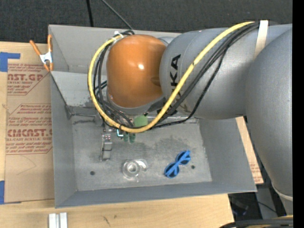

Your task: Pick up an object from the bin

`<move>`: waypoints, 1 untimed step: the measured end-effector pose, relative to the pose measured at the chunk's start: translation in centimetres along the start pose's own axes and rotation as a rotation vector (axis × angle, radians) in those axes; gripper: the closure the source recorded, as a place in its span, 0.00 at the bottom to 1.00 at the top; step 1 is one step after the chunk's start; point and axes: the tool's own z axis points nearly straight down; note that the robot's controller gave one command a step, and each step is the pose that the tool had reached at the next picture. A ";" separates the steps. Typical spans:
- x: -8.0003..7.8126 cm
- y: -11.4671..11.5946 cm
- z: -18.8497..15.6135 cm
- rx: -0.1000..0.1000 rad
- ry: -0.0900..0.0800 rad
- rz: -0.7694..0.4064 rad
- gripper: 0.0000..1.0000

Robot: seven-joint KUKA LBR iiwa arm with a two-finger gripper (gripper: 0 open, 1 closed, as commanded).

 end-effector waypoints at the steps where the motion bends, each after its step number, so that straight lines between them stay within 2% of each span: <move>1: -0.8 1.0 14.0 0.002 0.000 -0.128 0.00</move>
Offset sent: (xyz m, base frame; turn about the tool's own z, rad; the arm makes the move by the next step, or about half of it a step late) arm 0.0088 0.0110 -0.1352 -0.1273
